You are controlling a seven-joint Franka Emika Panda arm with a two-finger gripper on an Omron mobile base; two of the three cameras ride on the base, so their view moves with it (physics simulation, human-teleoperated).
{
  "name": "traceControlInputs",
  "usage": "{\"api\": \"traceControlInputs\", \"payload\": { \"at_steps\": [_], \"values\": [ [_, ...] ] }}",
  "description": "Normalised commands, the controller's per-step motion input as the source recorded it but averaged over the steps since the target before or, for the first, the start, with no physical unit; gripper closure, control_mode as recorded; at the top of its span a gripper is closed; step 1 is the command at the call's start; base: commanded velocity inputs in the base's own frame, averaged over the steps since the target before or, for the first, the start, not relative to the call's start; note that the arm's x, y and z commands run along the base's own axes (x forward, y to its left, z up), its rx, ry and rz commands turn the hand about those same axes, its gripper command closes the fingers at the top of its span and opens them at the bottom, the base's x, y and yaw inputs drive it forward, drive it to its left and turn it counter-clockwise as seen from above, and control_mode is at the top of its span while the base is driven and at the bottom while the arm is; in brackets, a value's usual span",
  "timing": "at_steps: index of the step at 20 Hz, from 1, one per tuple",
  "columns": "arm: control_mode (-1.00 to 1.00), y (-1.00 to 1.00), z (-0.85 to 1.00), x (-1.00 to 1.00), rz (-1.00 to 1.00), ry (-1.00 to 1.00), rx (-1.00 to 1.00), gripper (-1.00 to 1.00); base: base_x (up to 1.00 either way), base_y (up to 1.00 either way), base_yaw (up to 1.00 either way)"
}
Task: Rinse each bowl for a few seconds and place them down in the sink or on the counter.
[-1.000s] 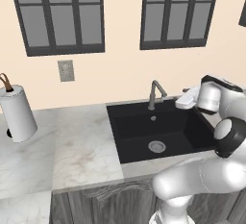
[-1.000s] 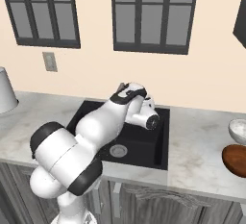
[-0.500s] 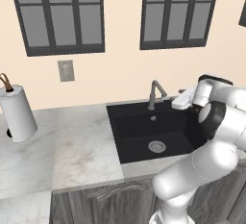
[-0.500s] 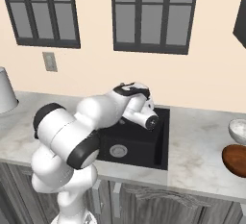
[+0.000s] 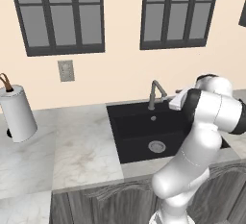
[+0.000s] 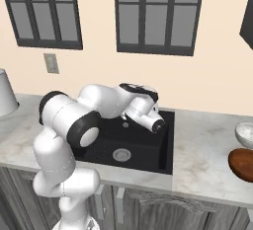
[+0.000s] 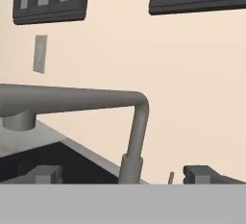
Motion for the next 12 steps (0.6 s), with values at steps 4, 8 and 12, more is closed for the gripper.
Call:
{"api": "traceControlInputs", "payload": {
  "at_steps": [4,8,12],
  "values": [
    [-1.0,0.0,-0.08,0.36,0.01,0.0,0.0,-1.0,0.0,0.0,0.0],
    [-1.0,0.0,-0.1,0.37,0.01,0.0,0.0,-1.0,0.0,0.0,0.0],
    [-1.0,0.0,-0.1,0.37,0.01,0.0,0.0,-1.0,0.0,0.0,0.0]
  ]
}}
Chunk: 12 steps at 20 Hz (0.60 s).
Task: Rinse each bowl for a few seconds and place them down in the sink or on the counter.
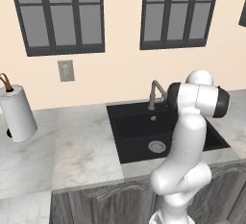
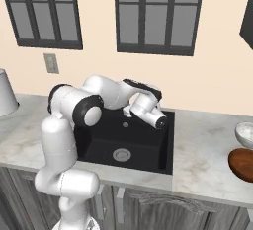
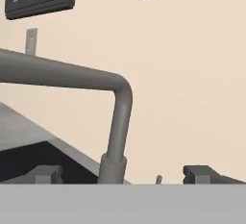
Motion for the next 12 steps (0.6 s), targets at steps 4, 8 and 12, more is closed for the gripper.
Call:
{"api": "traceControlInputs", "payload": {
  "at_steps": [4,8,12],
  "values": [
    [-1.0,0.0,-0.13,0.32,0.01,0.0,0.0,-1.0,0.0,0.0,0.0],
    [-1.0,0.0,-0.18,0.29,0.0,0.0,0.0,-1.0,0.0,0.0,0.0],
    [-1.0,0.0,-0.21,0.3,0.0,0.0,0.0,-1.0,0.0,0.0,0.0]
  ]
}}
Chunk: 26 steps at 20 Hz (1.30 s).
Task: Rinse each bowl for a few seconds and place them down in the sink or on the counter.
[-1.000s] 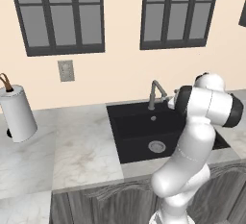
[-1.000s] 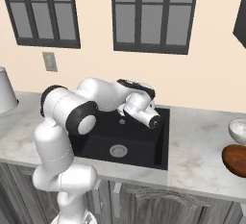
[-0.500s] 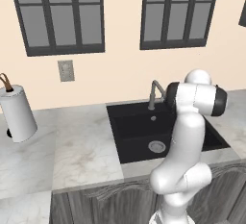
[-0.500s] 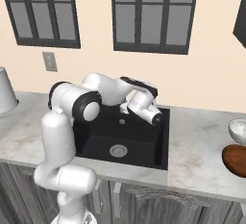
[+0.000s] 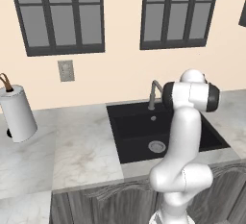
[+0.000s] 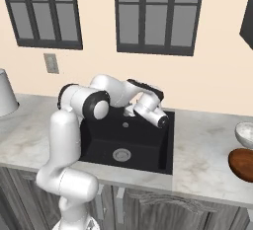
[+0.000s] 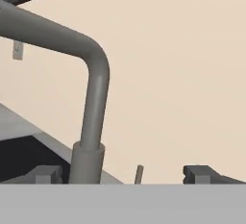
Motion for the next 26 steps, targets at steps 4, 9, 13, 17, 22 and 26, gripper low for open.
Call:
{"api": "traceControlInputs", "payload": {
  "at_steps": [4,9,13,17,22,26],
  "values": [
    [-1.0,0.0,-0.17,0.3,0.0,0.0,0.0,-1.0,0.0,0.0,0.0],
    [-1.0,0.0,-0.12,0.3,0.0,0.0,0.0,-1.0,0.0,0.0,0.0],
    [-1.0,0.0,-0.11,0.35,0.0,0.0,0.0,-1.0,0.0,0.0,0.0],
    [-1.0,0.0,-0.12,0.31,0.0,0.0,0.0,-1.0,0.0,0.0,0.0],
    [-1.0,-0.02,-0.09,0.27,0.0,0.02,0.0,-1.0,0.0,0.0,0.0],
    [-1.0,-0.09,-0.07,0.25,0.01,0.03,0.01,-1.0,0.0,0.0,0.0]
  ]
}}
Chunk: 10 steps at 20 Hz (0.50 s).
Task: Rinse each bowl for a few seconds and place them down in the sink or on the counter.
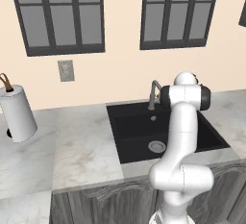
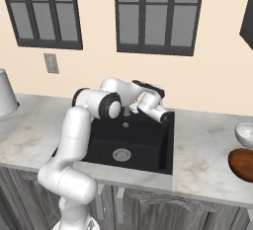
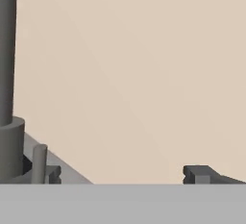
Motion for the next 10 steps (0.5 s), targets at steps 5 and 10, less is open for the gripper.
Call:
{"api": "traceControlInputs", "payload": {
  "at_steps": [5,10],
  "values": [
    [-1.0,-0.07,-0.08,0.27,0.01,0.06,0.01,-1.0,0.0,0.0,0.0],
    [-1.0,-0.06,-0.15,0.22,0.01,0.06,0.0,-1.0,0.0,0.0,0.0]
  ]
}}
